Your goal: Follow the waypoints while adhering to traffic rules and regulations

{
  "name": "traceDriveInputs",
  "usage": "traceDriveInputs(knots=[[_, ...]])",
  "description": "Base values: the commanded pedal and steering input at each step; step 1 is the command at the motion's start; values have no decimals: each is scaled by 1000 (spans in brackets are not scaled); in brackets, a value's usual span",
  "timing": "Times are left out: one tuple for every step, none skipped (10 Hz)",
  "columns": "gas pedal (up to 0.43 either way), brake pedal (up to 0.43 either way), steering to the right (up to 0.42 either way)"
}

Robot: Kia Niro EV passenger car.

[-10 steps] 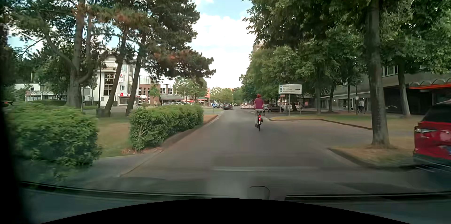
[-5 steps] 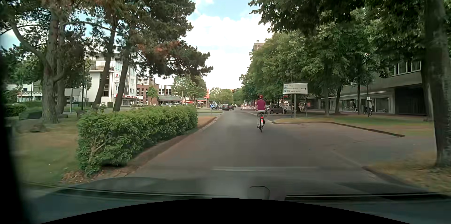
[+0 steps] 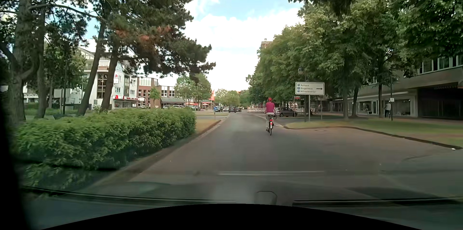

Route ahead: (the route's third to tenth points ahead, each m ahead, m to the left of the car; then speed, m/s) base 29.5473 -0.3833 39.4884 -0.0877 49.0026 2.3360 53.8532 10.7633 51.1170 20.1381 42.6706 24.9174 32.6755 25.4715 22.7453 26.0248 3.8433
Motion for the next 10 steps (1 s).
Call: traceDriveInputs(knots=[[28, 6, 2], [28, 6, 2], [28, 6, 2], [28, 6, 2], [28, 6, 2], [28, 6, 1], [28, 6, 1], [28, 6, 1], [28, 6, 1], [28, 6, 1]])
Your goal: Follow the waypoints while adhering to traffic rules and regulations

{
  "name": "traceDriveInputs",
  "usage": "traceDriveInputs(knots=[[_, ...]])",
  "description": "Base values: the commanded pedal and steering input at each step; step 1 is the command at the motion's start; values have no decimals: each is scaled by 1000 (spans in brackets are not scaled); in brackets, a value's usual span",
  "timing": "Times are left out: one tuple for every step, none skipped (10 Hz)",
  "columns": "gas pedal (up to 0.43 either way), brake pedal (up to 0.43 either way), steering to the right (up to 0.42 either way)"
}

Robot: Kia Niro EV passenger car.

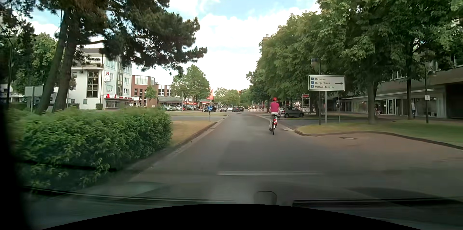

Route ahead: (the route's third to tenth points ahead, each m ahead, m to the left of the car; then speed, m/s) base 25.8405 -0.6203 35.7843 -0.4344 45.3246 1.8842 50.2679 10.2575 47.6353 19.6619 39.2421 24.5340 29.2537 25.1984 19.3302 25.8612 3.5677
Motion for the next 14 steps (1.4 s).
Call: traceDriveInputs(knots=[[28, 6, 0], [59, 6, 0], [87, 6, 0], [110, 6, 0], [110, 6, 0], [110, 6, 0], [130, 6, 0], [138, 6, 0], [157, 6, 0], [169, 6, 0], [177, 6, 0], [197, 6, 0], [209, 6, 0], [228, 6, 0]])
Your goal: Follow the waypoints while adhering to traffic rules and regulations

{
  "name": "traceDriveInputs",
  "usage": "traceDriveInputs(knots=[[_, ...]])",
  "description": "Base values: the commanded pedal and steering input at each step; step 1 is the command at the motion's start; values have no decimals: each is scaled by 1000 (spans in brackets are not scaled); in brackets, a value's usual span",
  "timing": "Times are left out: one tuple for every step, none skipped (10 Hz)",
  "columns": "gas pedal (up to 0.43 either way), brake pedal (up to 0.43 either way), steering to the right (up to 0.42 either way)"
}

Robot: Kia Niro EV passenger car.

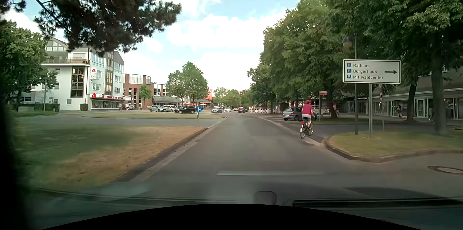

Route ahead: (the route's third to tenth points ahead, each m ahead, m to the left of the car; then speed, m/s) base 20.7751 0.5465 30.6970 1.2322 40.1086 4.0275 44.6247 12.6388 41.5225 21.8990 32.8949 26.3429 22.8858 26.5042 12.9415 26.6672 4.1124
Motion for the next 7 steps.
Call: traceDriveInputs(knots=[[240, 6, 0], [240, 6, 0], [240, 6, 0], [240, 6, 0], [240, 6, 0], [240, 6, 0], [240, 6, 0]])
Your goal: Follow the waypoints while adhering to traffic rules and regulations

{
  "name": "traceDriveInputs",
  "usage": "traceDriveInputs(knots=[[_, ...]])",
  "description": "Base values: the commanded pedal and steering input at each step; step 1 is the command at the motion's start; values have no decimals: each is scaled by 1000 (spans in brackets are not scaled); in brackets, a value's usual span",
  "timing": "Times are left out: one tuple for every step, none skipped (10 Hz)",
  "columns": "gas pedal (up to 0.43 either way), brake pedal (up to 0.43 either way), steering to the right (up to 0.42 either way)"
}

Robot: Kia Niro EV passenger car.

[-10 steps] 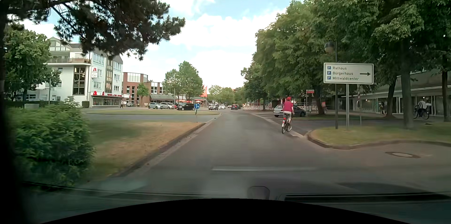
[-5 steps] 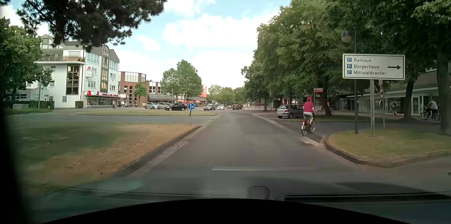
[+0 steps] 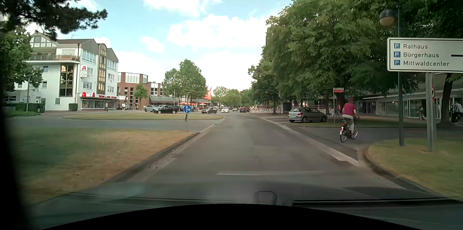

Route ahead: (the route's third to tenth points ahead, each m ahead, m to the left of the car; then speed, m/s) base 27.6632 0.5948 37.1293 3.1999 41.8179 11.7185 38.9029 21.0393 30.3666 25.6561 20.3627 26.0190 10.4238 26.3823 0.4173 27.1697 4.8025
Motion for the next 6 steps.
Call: traceDriveInputs(knots=[[248, 6, 0], [260, 6, 0], [260, 6, 0], [260, 6, 0], [260, 6, 0], [260, 6, 0]])
